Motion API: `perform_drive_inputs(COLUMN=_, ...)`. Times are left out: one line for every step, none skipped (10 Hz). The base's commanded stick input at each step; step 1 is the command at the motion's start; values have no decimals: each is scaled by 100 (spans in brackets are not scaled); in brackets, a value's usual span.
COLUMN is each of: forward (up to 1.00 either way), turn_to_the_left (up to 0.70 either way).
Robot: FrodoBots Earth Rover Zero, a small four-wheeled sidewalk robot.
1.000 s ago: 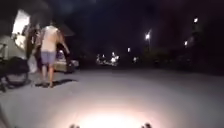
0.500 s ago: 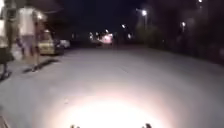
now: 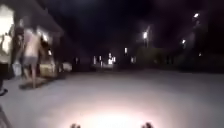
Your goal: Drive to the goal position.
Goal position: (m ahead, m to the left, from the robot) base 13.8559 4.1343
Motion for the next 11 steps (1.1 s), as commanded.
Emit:
perform_drive_inputs(forward=85, turn_to_the_left=0)
perform_drive_inputs(forward=85, turn_to_the_left=0)
perform_drive_inputs(forward=85, turn_to_the_left=0)
perform_drive_inputs(forward=85, turn_to_the_left=0)
perform_drive_inputs(forward=85, turn_to_the_left=0)
perform_drive_inputs(forward=85, turn_to_the_left=0)
perform_drive_inputs(forward=85, turn_to_the_left=0)
perform_drive_inputs(forward=85, turn_to_the_left=0)
perform_drive_inputs(forward=85, turn_to_the_left=0)
perform_drive_inputs(forward=85, turn_to_the_left=0)
perform_drive_inputs(forward=85, turn_to_the_left=0)
